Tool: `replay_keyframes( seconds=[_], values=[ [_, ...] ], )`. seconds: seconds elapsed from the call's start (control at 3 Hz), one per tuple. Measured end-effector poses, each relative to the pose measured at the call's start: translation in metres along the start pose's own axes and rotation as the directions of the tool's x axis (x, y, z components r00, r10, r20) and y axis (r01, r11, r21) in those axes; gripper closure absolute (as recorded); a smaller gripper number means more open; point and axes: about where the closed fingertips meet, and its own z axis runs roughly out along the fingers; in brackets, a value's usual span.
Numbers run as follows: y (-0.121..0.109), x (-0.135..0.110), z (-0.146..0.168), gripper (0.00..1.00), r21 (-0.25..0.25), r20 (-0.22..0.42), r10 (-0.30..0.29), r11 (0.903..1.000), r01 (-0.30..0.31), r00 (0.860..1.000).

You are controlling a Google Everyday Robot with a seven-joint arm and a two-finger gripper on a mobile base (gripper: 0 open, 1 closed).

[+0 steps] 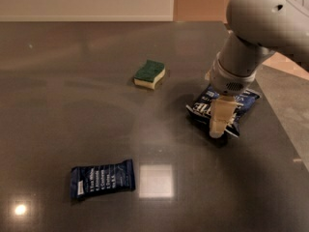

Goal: Move blue chip bag near rxbar blueberry

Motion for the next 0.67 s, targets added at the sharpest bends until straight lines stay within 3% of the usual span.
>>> replay_keyframes(
  seconds=[0.67],
  values=[
    [0.0006,0.0109,0.0185,0.4,-0.039,-0.043,0.053,0.9977,-0.054,0.998]
  ],
)
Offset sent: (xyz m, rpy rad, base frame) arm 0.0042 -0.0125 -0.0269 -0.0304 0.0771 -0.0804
